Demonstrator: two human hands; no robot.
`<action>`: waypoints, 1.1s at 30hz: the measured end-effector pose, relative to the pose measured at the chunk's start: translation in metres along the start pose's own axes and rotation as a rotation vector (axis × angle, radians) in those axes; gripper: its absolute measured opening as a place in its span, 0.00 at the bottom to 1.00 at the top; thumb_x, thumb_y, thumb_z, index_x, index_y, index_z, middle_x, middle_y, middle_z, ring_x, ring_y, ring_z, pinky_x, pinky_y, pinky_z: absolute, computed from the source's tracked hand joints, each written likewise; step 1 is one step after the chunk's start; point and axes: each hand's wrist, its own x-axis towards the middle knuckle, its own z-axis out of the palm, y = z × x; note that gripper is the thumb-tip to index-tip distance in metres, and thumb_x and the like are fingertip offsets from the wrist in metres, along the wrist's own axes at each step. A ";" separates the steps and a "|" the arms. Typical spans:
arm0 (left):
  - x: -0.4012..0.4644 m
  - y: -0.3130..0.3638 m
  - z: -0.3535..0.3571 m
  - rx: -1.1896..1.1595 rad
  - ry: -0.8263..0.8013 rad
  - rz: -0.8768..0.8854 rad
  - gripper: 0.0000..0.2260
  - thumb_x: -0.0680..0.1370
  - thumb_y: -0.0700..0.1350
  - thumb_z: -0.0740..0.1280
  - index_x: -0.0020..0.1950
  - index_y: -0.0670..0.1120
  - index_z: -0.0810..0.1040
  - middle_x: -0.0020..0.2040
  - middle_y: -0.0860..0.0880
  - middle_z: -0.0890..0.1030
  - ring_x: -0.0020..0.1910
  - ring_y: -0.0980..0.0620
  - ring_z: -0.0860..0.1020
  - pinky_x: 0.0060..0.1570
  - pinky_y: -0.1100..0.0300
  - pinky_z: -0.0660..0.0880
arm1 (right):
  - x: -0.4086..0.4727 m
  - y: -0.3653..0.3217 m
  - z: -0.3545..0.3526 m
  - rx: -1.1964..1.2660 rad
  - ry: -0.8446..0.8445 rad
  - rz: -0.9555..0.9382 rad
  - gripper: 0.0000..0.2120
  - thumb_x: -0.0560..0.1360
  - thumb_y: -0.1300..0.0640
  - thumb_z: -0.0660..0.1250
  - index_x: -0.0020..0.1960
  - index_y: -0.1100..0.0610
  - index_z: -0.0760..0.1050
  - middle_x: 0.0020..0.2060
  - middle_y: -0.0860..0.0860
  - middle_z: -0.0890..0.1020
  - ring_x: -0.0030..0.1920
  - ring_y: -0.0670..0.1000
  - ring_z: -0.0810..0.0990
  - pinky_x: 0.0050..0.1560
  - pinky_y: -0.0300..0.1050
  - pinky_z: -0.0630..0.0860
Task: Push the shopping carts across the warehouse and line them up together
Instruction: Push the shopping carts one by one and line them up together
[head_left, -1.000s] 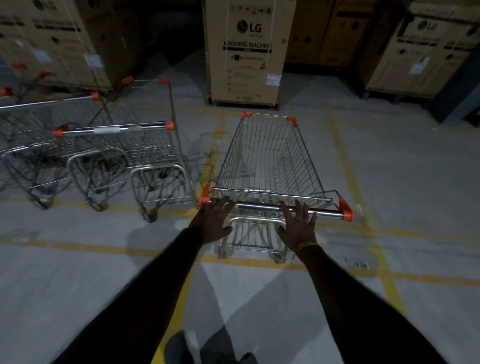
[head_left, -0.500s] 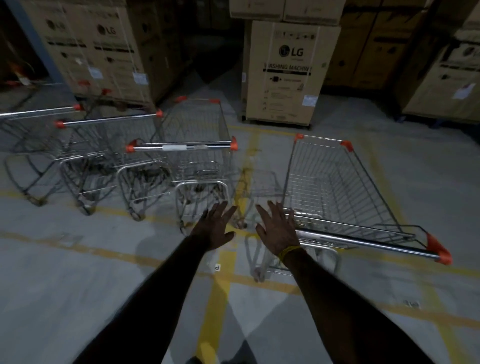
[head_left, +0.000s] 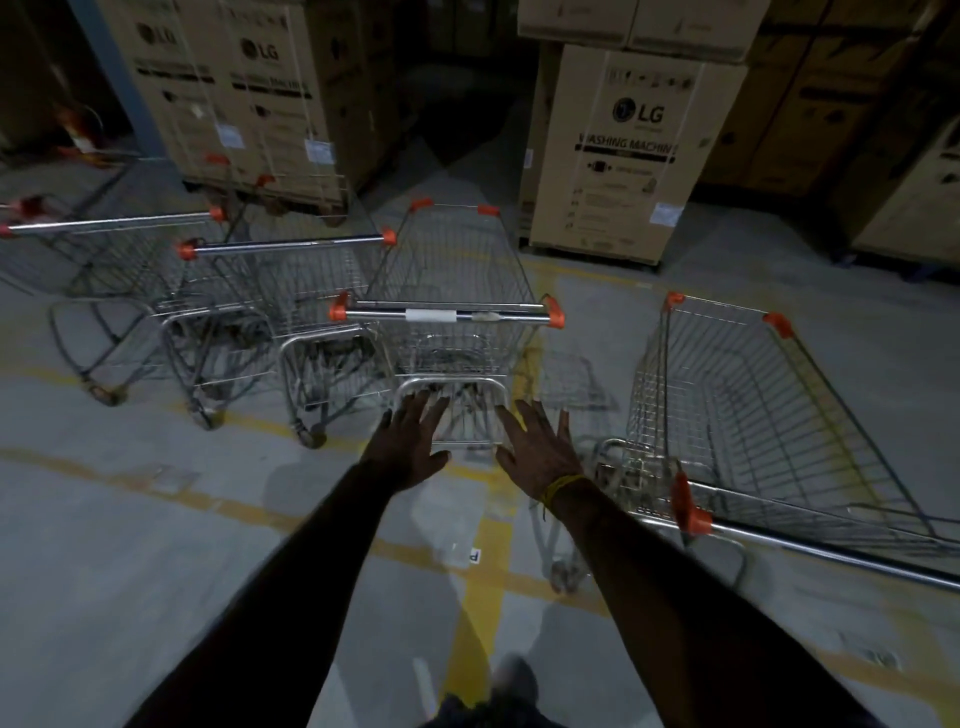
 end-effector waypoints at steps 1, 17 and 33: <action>0.005 -0.006 -0.001 0.000 -0.007 -0.006 0.38 0.78 0.57 0.64 0.80 0.51 0.45 0.80 0.45 0.45 0.79 0.43 0.46 0.75 0.46 0.51 | 0.009 -0.001 0.000 0.002 0.001 0.003 0.31 0.81 0.43 0.54 0.79 0.49 0.47 0.79 0.54 0.51 0.78 0.58 0.45 0.73 0.68 0.39; 0.171 -0.094 -0.019 0.115 -0.012 -0.107 0.37 0.79 0.60 0.60 0.79 0.53 0.41 0.80 0.46 0.40 0.79 0.45 0.42 0.73 0.41 0.42 | 0.217 0.030 0.009 0.061 0.031 0.069 0.37 0.78 0.45 0.61 0.80 0.50 0.46 0.79 0.58 0.46 0.78 0.61 0.48 0.74 0.64 0.49; 0.277 -0.134 0.010 0.180 0.028 -0.069 0.49 0.67 0.71 0.65 0.78 0.56 0.41 0.79 0.42 0.47 0.77 0.37 0.48 0.70 0.36 0.39 | 0.312 0.090 0.027 -0.051 0.213 0.032 0.41 0.63 0.57 0.72 0.75 0.48 0.65 0.65 0.60 0.75 0.67 0.65 0.71 0.69 0.64 0.64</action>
